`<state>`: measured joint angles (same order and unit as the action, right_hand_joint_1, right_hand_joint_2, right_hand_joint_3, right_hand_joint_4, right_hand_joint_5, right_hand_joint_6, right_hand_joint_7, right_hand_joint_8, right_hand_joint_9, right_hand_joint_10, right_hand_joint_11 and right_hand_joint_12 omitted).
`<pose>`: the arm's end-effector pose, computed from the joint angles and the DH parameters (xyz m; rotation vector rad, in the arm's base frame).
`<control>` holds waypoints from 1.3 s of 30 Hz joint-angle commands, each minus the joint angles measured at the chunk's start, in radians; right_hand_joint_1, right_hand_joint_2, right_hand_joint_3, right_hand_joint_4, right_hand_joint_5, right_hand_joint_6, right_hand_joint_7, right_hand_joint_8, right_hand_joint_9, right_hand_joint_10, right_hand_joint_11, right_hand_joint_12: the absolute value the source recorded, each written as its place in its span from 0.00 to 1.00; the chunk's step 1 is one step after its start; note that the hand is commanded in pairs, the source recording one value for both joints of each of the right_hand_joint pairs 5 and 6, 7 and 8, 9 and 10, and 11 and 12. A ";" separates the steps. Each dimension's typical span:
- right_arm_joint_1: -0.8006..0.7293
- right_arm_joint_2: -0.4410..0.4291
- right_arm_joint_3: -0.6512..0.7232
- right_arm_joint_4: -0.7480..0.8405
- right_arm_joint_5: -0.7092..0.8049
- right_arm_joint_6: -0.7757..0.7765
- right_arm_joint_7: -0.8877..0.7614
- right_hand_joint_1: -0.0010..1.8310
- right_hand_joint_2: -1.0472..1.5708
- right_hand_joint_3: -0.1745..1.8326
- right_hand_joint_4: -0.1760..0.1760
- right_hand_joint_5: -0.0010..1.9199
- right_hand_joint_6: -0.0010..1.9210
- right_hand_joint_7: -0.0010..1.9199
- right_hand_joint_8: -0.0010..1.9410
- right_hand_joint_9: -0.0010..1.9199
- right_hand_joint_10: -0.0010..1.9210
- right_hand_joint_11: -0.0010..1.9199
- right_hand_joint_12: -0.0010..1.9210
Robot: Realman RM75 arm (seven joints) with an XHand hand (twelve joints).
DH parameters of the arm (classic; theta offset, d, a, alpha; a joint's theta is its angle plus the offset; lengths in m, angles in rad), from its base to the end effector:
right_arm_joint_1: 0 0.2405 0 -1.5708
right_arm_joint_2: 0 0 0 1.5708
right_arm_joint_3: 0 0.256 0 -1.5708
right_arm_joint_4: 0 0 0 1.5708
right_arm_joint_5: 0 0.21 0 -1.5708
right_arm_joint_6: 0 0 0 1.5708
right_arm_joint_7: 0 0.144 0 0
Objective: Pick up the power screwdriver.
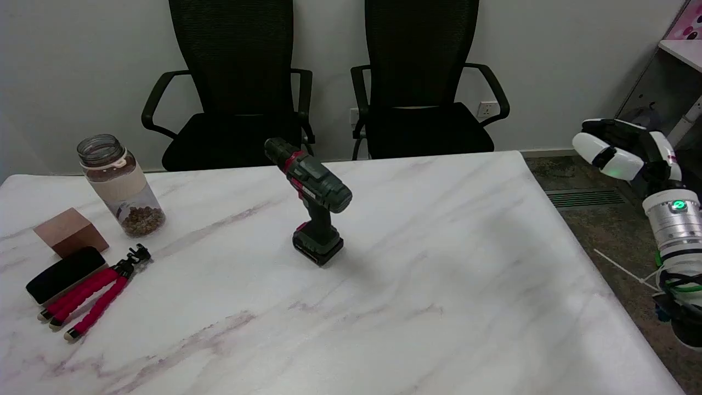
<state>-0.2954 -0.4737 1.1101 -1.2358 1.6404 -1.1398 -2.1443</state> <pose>-0.2328 -0.2259 0.5572 1.0681 -0.4709 1.2538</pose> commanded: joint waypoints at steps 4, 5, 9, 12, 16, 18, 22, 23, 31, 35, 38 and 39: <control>0.009 -0.048 -0.142 -0.046 -0.329 -0.017 0.155 0.46 0.51 0.48 0.00 0.29 0.29 0.29 0.29 0.32 0.32 0.30 0.30; 0.025 -0.066 -0.152 -0.056 -0.346 0.007 0.155 0.46 0.51 0.48 0.00 0.28 0.28 0.28 0.27 0.32 0.32 0.30 0.30; 0.087 -0.148 -0.183 -0.054 -0.416 0.066 0.162 0.46 0.50 0.49 0.00 0.23 0.23 0.23 0.23 0.31 0.31 0.30 0.30; 0.121 -0.229 -0.194 -0.029 -0.474 0.085 0.166 0.46 0.49 0.50 0.00 0.23 0.23 0.23 0.22 0.31 0.31 0.30 0.30; 0.140 -0.278 -0.188 -0.022 -0.554 0.116 0.181 0.46 0.47 0.51 0.00 0.22 0.22 0.22 0.21 0.30 0.30 0.28 0.28; 0.140 -0.281 -0.197 -0.034 -0.554 0.124 0.178 0.46 0.47 0.50 0.01 0.22 0.22 0.22 0.22 0.31 0.31 0.29 0.29; 0.142 -0.301 -0.208 -0.066 -0.566 0.146 0.170 0.45 0.48 0.47 0.01 0.20 0.20 0.20 0.19 0.30 0.30 0.30 0.30; 0.143 -0.307 -0.205 -0.071 -0.576 0.151 0.170 0.45 0.48 0.47 0.04 0.18 0.18 0.18 0.18 0.29 0.29 0.30 0.30; 0.221 -0.408 -0.215 -0.083 -0.683 0.245 0.170 0.46 0.43 0.42 0.13 0.01 0.01 0.01 0.01 0.21 0.21 0.26 0.26; 0.301 -0.471 -0.273 -0.035 -0.694 0.238 0.170 0.46 0.41 0.39 0.17 0.00 0.00 0.00 0.00 0.19 0.19 0.24 0.24; 0.362 -0.506 -0.318 0.001 -0.696 0.232 0.170 0.46 0.41 0.39 0.17 0.00 0.00 0.00 0.00 0.18 0.18 0.23 0.23; 0.381 -0.519 -0.338 0.017 -0.697 0.232 0.170 0.46 0.41 0.39 0.18 0.00 0.00 0.00 0.00 0.18 0.18 0.23 0.23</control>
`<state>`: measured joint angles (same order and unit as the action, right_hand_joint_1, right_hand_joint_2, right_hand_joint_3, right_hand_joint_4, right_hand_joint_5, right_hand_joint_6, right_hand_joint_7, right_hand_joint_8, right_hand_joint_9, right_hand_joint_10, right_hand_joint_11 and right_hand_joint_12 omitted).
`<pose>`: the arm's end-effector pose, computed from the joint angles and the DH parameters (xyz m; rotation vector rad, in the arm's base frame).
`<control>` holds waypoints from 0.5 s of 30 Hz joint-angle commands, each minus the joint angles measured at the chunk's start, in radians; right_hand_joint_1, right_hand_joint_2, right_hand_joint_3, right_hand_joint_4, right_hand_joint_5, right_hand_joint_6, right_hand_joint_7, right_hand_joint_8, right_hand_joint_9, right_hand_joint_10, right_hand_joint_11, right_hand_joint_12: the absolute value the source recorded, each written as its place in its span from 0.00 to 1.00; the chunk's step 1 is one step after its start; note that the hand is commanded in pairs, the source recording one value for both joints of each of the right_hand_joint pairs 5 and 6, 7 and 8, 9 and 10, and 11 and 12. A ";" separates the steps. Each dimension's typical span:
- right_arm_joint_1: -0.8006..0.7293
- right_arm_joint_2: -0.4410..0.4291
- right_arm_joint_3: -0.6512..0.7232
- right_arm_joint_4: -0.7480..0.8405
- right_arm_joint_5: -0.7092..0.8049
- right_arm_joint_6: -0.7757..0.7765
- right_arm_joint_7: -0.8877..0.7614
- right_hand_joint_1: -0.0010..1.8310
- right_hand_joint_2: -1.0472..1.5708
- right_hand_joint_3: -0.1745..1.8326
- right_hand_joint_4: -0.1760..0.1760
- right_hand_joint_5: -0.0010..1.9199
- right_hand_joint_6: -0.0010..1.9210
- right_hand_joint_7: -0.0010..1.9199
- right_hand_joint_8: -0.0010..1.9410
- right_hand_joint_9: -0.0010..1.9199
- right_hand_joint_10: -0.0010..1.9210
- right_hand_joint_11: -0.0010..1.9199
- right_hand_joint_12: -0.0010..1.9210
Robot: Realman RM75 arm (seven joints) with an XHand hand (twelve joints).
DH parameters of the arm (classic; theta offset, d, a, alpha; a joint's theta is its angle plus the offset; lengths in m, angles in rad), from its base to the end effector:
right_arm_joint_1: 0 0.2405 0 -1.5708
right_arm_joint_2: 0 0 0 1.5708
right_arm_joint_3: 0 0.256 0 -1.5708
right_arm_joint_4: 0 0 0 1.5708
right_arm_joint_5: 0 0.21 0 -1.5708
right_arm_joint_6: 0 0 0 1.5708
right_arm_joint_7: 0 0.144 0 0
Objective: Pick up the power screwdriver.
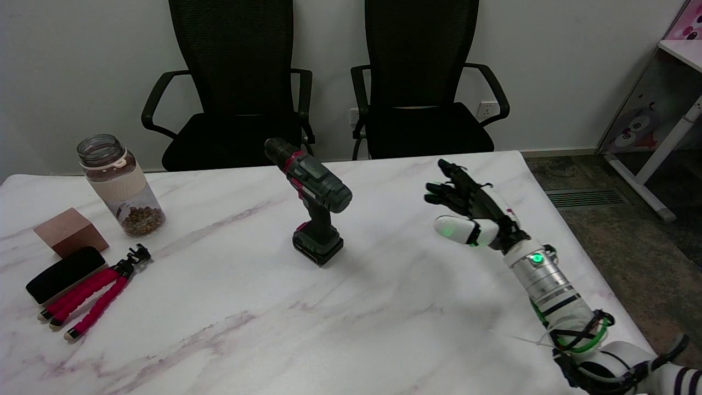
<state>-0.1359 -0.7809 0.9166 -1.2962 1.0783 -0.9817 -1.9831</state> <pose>-0.3029 -0.2592 0.3723 1.4138 -1.0119 1.1970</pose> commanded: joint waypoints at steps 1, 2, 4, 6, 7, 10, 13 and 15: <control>0.243 -0.221 -0.164 0.094 -0.135 0.074 0.009 0.46 0.41 0.39 0.18 0.00 0.00 0.00 0.00 0.18 0.18 0.23 0.23; 0.257 -0.227 -0.176 0.106 -0.135 0.074 0.009 0.46 0.41 0.39 0.19 0.00 0.00 0.00 0.00 0.18 0.18 0.23 0.23; 0.293 -0.244 -0.207 0.143 -0.135 0.074 0.009 0.47 0.40 0.39 0.21 0.00 0.00 0.00 0.00 0.18 0.18 0.23 0.23; 0.314 -0.262 -0.219 0.168 -0.135 0.074 0.012 0.47 0.39 0.40 0.22 0.00 0.00 0.00 0.00 0.17 0.17 0.22 0.22; 0.322 -0.273 -0.220 0.182 -0.135 0.073 0.012 0.47 0.39 0.40 0.23 0.00 0.00 0.00 0.00 0.17 0.17 0.22 0.22; 0.335 -0.297 -0.222 0.211 -0.135 0.072 0.014 0.47 0.38 0.40 0.24 0.00 0.00 0.00 0.00 0.17 0.17 0.21 0.21; 0.350 -0.336 -0.222 0.260 -0.133 0.072 0.015 0.47 0.37 0.41 0.27 0.00 0.00 0.00 0.00 0.16 0.16 0.19 0.19; 0.363 -0.371 -0.222 0.299 -0.132 0.069 0.017 0.47 0.36 0.41 0.29 0.00 0.00 0.00 0.00 0.16 0.15 0.18 0.18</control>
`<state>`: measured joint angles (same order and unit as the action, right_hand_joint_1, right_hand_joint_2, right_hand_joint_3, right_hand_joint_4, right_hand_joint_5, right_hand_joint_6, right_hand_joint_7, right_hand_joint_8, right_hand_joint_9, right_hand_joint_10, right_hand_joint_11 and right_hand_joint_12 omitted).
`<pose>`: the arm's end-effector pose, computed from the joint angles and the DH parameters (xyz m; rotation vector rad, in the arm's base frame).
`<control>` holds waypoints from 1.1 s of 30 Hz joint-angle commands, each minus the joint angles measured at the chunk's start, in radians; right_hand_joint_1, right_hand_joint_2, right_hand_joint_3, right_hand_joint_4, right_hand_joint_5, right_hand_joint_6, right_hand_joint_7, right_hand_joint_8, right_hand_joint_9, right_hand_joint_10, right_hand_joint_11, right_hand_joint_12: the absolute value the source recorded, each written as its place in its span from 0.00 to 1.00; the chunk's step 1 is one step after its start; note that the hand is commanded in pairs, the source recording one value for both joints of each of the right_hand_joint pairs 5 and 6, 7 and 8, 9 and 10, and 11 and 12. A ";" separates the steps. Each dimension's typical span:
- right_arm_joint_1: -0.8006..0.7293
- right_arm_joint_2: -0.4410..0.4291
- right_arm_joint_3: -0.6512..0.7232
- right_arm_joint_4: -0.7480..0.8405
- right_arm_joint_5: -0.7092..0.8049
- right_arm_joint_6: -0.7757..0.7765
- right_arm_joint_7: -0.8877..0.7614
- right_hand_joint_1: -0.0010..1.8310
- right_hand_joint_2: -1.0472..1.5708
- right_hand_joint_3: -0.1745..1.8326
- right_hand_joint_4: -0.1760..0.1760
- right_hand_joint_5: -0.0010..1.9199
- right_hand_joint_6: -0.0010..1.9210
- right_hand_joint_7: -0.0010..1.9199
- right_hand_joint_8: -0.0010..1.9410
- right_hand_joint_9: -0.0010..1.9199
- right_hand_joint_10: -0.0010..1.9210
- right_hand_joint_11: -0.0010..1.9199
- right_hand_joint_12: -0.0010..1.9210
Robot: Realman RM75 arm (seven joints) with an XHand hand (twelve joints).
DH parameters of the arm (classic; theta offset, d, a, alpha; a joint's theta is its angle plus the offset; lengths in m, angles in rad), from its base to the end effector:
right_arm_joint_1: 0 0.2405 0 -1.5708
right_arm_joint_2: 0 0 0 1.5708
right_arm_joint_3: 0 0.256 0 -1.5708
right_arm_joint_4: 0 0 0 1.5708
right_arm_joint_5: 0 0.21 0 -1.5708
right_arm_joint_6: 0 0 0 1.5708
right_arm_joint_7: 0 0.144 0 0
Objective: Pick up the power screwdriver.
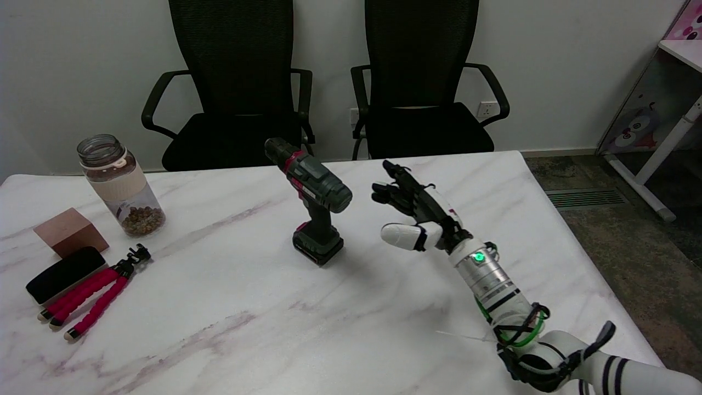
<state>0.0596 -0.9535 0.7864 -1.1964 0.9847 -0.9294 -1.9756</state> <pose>-0.3143 -0.2988 0.3003 1.5082 -1.1166 1.2084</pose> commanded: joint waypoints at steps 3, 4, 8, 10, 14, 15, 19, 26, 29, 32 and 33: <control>0.184 -0.239 -0.092 0.252 -0.041 -0.005 0.009 0.46 0.34 0.41 0.31 0.00 0.00 0.00 0.00 0.15 0.15 0.17 0.17; 0.186 -0.248 -0.092 0.262 -0.041 -0.009 0.009 0.46 0.34 0.41 0.31 0.00 0.00 0.00 0.00 0.15 0.15 0.17 0.17; 0.200 -0.289 -0.095 0.302 -0.041 -0.019 0.004 0.45 0.33 0.36 0.32 0.00 0.00 0.00 0.00 0.15 0.15 0.16 0.16; 0.208 -0.303 -0.096 0.317 -0.041 -0.019 0.001 0.44 0.33 0.32 0.32 0.00 0.00 0.00 0.00 0.15 0.15 0.16 0.16; 0.226 -0.328 -0.096 0.355 -0.041 -0.020 0.001 0.43 0.32 0.27 0.32 0.00 0.00 0.00 0.00 0.14 0.14 0.16 0.16; 0.231 -0.335 -0.096 0.366 -0.041 -0.020 0.001 0.43 0.32 0.26 0.33 0.00 0.00 0.00 0.00 0.14 0.14 0.16 0.16; 0.251 -0.359 -0.096 0.403 -0.041 -0.020 0.001 0.42 0.32 0.25 0.34 0.00 0.00 0.00 0.00 0.14 0.14 0.15 0.15; 0.285 -0.404 -0.112 0.466 -0.041 -0.022 0.001 0.42 0.32 0.25 0.37 0.00 0.00 0.00 0.00 0.13 0.13 0.14 0.14; 0.299 -0.426 -0.122 0.494 -0.041 -0.022 0.001 0.42 0.32 0.24 0.38 0.00 0.00 0.00 0.00 0.13 0.13 0.14 0.14; 0.304 -0.438 -0.122 0.505 -0.041 -0.022 0.001 0.41 0.32 0.24 0.39 0.00 0.00 0.00 0.00 0.13 0.13 0.13 0.13; 0.304 -0.441 -0.122 0.504 -0.041 -0.022 0.001 0.41 0.32 0.24 0.39 0.00 0.00 0.00 0.00 0.13 0.13 0.13 0.13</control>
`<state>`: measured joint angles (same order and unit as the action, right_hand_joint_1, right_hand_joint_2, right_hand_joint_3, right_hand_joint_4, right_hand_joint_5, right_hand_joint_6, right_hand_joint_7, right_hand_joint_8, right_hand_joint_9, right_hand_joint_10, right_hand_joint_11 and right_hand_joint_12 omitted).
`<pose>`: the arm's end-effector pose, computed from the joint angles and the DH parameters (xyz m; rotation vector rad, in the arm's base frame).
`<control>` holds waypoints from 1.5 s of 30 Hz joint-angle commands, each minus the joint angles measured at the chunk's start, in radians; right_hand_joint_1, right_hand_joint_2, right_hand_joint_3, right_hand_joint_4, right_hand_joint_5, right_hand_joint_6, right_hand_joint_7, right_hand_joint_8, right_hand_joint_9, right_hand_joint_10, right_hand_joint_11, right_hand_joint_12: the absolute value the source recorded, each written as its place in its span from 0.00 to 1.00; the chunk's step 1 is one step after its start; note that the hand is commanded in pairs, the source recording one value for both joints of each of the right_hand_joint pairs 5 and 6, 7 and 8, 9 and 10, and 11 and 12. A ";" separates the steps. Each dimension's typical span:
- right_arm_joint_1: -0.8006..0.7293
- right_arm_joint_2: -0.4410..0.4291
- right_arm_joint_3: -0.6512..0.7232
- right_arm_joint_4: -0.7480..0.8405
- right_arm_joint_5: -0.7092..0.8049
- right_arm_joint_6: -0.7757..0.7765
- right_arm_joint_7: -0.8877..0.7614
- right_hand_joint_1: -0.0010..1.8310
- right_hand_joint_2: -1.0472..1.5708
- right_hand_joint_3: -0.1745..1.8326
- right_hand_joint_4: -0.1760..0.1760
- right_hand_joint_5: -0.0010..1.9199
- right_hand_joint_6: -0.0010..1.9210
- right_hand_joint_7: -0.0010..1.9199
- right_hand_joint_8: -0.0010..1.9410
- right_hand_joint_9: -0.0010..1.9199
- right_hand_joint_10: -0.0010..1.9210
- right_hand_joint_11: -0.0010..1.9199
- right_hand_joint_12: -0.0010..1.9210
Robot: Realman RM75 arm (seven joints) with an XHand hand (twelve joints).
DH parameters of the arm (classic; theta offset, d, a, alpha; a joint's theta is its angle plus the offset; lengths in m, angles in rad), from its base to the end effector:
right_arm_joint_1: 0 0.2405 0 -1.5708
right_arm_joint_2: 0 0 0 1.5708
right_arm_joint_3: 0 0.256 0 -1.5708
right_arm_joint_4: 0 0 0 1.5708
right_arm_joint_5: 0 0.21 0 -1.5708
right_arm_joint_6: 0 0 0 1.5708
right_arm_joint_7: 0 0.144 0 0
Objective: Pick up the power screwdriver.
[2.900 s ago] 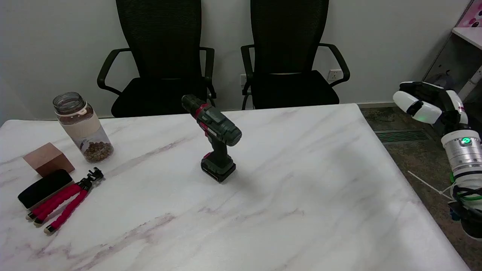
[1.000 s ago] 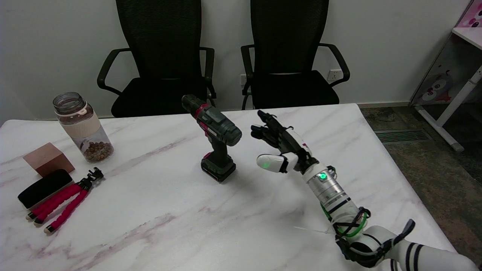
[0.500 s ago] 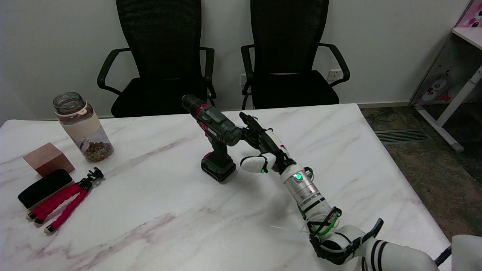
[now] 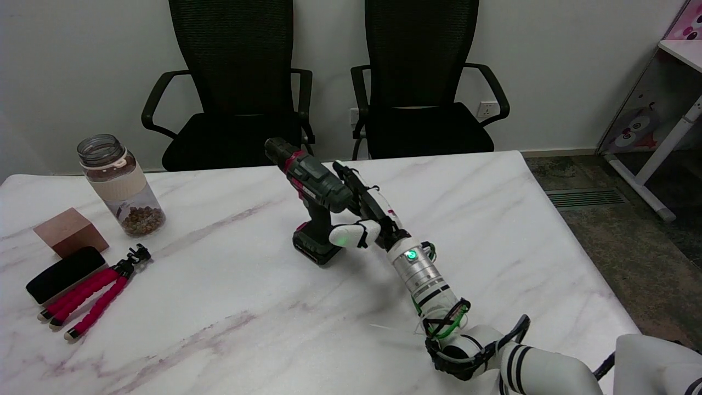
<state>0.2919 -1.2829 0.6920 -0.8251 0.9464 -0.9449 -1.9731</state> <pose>-0.3418 -0.3537 0.2198 1.4915 -1.1472 1.2336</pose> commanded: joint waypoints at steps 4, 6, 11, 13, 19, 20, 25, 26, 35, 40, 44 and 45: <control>0.077 -0.123 -0.028 0.132 -0.003 -0.006 -0.003 0.41 0.33 0.24 0.40 0.00 0.00 0.00 0.00 0.13 0.13 0.13 0.13; 0.081 -0.128 -0.028 0.131 -0.003 -0.006 -0.003 0.41 0.33 0.23 0.39 0.00 0.00 0.00 0.00 0.13 0.13 0.13 0.13; 0.089 -0.130 -0.036 0.122 -0.003 -0.005 -0.004 0.40 0.34 0.23 0.39 0.00 0.00 0.00 0.00 0.13 0.13 0.14 0.14; 0.093 -0.130 -0.040 0.121 -0.003 -0.005 -0.004 0.40 0.35 0.23 0.39 0.00 0.00 0.00 0.00 0.13 0.13 0.14 0.14; 0.093 -0.133 -0.045 0.121 -0.003 -0.002 -0.004 0.41 0.36 0.23 0.40 0.00 0.00 0.00 0.00 0.13 0.13 0.14 0.14; 0.093 -0.133 -0.045 0.121 -0.003 -0.001 -0.004 0.41 0.37 0.23 0.40 0.00 0.00 0.00 0.00 0.13 0.13 0.14 0.14; 0.089 -0.133 -0.045 0.121 0.005 0.003 -0.004 0.42 0.39 0.25 0.40 0.00 0.00 0.00 0.00 0.18 0.18 0.18 0.18; 0.089 -0.133 -0.045 0.121 0.005 0.003 -0.004 0.42 0.40 0.26 0.40 0.00 0.00 0.00 0.00 0.21 0.21 0.21 0.21; 0.087 -0.131 -0.045 0.121 0.005 0.003 -0.004 0.50 0.49 0.36 0.37 0.00 0.00 0.00 0.00 0.36 0.36 0.37 0.37; 0.085 -0.131 -0.045 0.121 0.005 0.003 -0.004 0.50 0.53 0.37 0.34 0.00 0.00 0.00 0.00 0.40 0.40 0.39 0.39; 0.085 -0.130 -0.045 0.121 0.005 0.003 -0.001 0.52 0.55 0.38 0.30 0.00 0.00 0.00 0.00 0.55 0.55 0.48 0.48; 0.085 -0.130 -0.045 0.121 0.005 0.003 -0.001 0.52 0.55 0.38 0.30 0.00 0.00 0.00 0.00 0.57 0.57 0.50 0.50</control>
<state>0.3762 -1.4107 0.6494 -0.7064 0.9495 -0.9449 -1.9772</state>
